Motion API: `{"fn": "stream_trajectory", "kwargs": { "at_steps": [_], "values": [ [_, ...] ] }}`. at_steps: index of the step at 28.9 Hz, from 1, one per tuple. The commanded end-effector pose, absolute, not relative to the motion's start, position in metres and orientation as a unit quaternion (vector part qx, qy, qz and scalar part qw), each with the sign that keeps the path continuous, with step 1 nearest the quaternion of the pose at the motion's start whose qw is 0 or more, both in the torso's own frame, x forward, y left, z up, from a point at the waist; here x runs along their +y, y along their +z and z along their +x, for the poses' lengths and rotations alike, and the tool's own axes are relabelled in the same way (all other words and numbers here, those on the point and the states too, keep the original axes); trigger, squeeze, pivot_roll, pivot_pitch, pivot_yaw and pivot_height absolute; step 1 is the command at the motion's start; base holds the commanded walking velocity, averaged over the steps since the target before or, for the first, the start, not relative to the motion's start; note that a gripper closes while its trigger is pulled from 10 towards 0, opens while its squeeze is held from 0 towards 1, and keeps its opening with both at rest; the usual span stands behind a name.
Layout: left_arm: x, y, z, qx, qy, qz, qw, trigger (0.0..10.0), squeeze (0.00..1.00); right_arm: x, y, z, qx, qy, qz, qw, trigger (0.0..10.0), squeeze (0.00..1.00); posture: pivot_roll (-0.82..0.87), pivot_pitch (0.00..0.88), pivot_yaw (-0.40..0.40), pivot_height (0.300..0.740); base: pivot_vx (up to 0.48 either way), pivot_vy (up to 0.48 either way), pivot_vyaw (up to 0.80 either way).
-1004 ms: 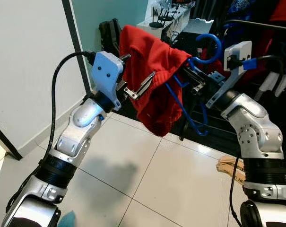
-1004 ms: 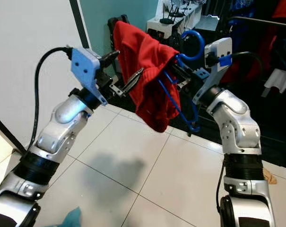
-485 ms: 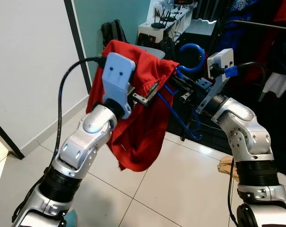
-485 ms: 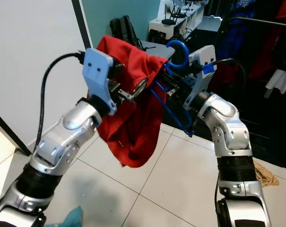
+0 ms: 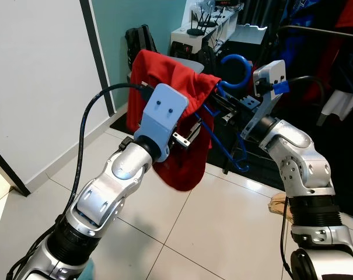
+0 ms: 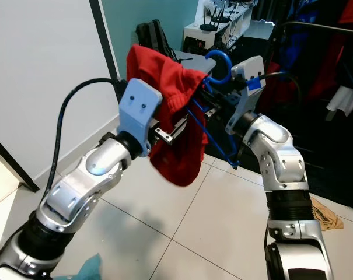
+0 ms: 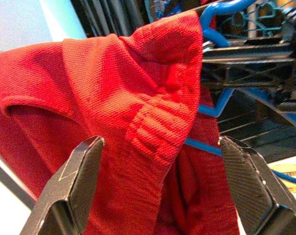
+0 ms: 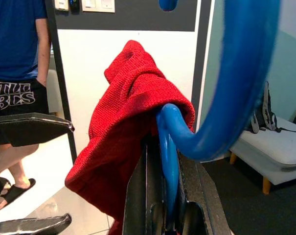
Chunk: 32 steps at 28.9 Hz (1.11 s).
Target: Hang hanger
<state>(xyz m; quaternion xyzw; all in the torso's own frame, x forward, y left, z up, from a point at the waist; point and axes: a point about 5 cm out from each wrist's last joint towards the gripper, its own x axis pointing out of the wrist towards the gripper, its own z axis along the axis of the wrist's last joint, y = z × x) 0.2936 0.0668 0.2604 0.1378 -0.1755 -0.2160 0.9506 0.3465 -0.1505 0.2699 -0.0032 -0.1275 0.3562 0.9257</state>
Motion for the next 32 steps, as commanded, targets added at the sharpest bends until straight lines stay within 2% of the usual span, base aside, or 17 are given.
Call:
{"fn": "stream_trajectory", "kwargs": {
  "at_steps": [1, 6, 7, 8, 24, 32],
  "values": [
    [0.07, 0.258, 0.293, -0.175, -0.199, 0.161, 0.951, 10.0, 0.0, -0.144, 0.286, 0.343, -0.168, 0.369, -0.003, 0.914, 10.0, 0.0, 0.04, 0.042, -0.002, 0.74, 0.0, 0.0, 0.0],
    [0.074, 0.259, 0.295, -0.182, -0.179, 0.182, 0.949, 10.0, 0.0, -0.143, 0.288, 0.342, -0.171, 0.374, -0.001, 0.911, 10.0, 0.0, 0.03, 0.038, 0.002, 0.74, 0.0, 0.0, 0.0],
    [0.076, 0.26, 0.296, -0.183, -0.165, 0.192, 0.95, 1.0, 0.0, -0.142, 0.289, 0.341, -0.173, 0.378, -0.001, 0.909, 10.0, 0.0, 0.03, 0.037, 0.001, 0.74, 0.0, 0.0, 0.0],
    [0.077, 0.26, 0.298, -0.182, -0.154, 0.199, 0.95, 0.0, 0.0, -0.141, 0.289, 0.34, -0.174, 0.382, -0.001, 0.907, 10.0, 0.0, 0.03, 0.035, 0.002, 0.74, 0.0, 0.0, 0.0],
    [0.081, 0.266, 0.306, -0.197, -0.131, 0.222, 0.946, 0.0, 0.0, -0.136, 0.286, 0.335, -0.169, 0.397, -0.011, 0.902, 10.0, 0.0, 0.03, 0.022, 0.006, 0.74, 0.0, 0.0, 0.0],
    [0.095, 0.284, 0.309, -0.22, -0.111, 0.223, 0.943, 0.0, 0.0, -0.135, 0.266, 0.339, -0.121, 0.382, -0.055, 0.915, 10.0, 0.0, 0.03, 0.023, 0.006, 0.74, 0.0, 0.0, 0.0]
  ]
}}
